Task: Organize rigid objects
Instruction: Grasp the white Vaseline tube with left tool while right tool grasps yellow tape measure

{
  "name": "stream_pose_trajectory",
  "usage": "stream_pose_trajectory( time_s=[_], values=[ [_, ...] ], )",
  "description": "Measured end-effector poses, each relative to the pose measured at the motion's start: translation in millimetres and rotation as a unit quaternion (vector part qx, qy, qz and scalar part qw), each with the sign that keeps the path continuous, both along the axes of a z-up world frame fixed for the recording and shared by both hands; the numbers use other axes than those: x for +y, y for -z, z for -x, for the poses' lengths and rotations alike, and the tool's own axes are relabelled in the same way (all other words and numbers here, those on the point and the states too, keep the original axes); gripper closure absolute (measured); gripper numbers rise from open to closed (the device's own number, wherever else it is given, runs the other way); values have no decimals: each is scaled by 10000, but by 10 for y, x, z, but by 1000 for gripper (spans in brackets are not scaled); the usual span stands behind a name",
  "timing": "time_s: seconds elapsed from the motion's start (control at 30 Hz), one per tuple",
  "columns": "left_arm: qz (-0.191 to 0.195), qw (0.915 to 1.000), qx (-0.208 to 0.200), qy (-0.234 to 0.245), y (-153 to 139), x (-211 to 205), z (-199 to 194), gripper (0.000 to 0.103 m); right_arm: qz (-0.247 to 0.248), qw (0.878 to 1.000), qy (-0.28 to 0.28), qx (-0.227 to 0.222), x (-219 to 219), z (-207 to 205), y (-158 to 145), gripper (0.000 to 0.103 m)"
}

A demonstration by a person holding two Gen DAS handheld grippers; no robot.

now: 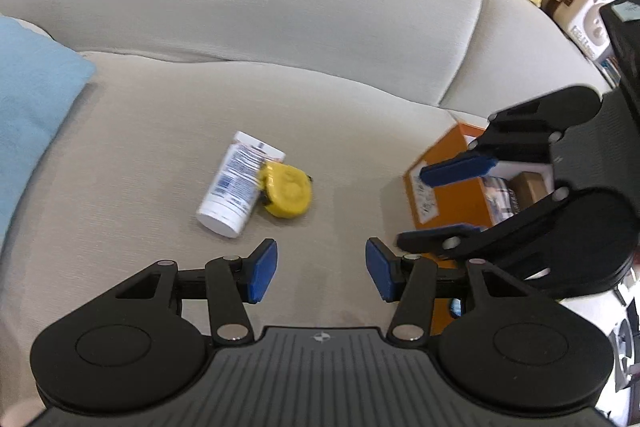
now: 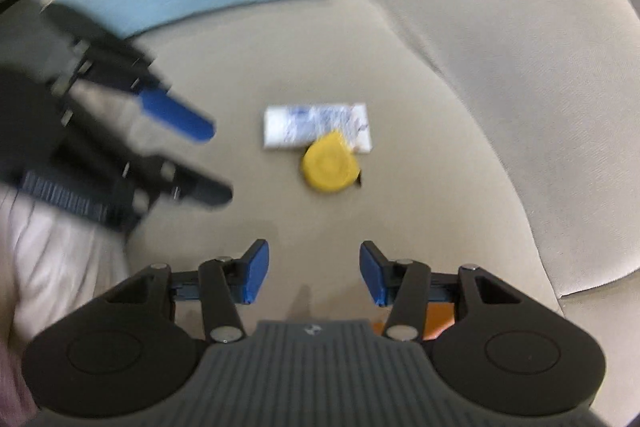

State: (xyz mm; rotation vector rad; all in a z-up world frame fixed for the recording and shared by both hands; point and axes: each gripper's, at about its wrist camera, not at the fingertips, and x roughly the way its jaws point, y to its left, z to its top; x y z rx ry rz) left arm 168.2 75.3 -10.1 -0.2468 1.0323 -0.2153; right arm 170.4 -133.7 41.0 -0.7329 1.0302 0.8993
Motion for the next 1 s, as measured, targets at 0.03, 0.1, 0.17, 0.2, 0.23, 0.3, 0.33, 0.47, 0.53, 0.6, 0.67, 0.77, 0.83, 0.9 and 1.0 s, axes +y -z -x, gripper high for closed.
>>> stream_pose_trajectory(
  time_s=[0.03,0.1,0.17,0.2,0.23,0.3,0.33,0.47,0.53,0.6,0.67,0.77,0.83,0.9,1.0],
  values=[
    [-35,10000,-13,-7,13,27,-37,45,-12,9999,159,-20,76,-25,23,51],
    [-141,9999,2,-66,45,100,-100,49,-56,9984,547,-101,192,-64,120,53],
    [-179,9998,6,-107,103,176,-163,49,-117,9960,874,-140,261,-113,215,53],
    [-174,9998,10,-108,134,213,-196,49,-179,9943,1038,-150,283,-142,251,54],
    [-184,9998,24,-111,167,252,-230,49,-240,9924,1197,-133,303,-171,293,58],
    [-228,9996,45,-144,247,317,-289,48,-397,9871,1548,-57,314,-245,340,59],
    [-269,9995,69,-179,293,351,-323,48,-477,9835,1744,-36,318,-288,375,59],
    [-369,9987,98,-336,439,467,-443,48,-758,9661,2466,80,323,-443,533,59],
    [-340,9987,56,-365,492,515,-472,48,-902,9562,2781,131,314,-489,613,59],
    [-276,9989,43,-389,542,572,-507,44,-1057,9462,3054,169,301,-515,690,58],
    [-216,9987,41,-451,613,634,-528,40,-1223,9342,3334,328,276,-543,777,57],
    [-146,9985,42,-530,704,699,-553,38,-1383,9202,3614,591,248,-582,896,57],
    [-48,9985,43,-537,757,720,-576,38,-1457,9152,3698,668,258,-619,959,57],
    [61,9987,97,-497,810,718,-608,38,-1516,9121,3750,675,273,-660,1009,57],
    [63,9991,152,-393,863,686,-647,38,-1493,9123,3746,707,274,-704,1052,57]
  ],
)
